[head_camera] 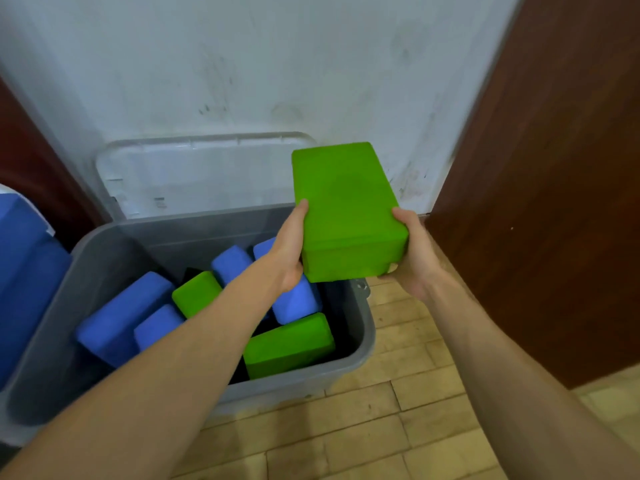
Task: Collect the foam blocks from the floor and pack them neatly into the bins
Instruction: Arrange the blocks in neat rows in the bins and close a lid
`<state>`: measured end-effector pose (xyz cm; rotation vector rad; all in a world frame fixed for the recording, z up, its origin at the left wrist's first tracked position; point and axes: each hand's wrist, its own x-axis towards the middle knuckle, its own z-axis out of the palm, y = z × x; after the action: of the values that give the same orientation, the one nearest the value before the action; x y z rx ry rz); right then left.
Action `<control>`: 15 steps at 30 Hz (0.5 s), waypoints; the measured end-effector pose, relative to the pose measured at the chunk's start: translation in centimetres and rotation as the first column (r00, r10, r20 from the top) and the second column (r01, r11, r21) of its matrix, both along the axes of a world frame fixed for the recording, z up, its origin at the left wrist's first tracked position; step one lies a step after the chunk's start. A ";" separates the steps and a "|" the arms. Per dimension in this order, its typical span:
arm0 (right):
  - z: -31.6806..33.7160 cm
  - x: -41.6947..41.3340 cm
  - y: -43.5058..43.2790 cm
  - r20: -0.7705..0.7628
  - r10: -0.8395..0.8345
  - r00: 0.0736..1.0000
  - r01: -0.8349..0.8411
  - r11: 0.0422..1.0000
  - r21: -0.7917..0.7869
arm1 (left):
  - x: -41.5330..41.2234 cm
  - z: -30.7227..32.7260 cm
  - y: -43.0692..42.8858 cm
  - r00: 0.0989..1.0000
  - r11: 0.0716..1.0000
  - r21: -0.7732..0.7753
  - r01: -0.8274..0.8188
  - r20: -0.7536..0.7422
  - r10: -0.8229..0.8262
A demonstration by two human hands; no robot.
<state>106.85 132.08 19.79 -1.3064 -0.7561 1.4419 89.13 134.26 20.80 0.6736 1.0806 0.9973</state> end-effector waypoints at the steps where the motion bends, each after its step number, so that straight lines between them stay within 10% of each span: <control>1: 0.1 -0.2 0.4 0.005 0.018 1.000 -0.018 1.000 0.010 | -0.3 -0.2 0.0 0.999 0.999 0.012 -0.036 -0.010 0.036; 7: 1.7 -1.8 3.3 0.070 0.088 0.994 -0.086 0.996 -0.021 | -2.2 -1.2 0.7 0.991 0.991 0.048 -0.122 -0.050 0.124; 15: 0.1 -1.4 5.2 0.154 -0.251 0.956 0.269 0.957 -0.108 | -1.0 -1.8 2.6 0.934 0.986 0.079 -0.150 -0.315 0.167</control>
<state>105.43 137.28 19.93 -1.5556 -0.5624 1.2120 88.16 136.86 19.00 0.8218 1.4153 1.0815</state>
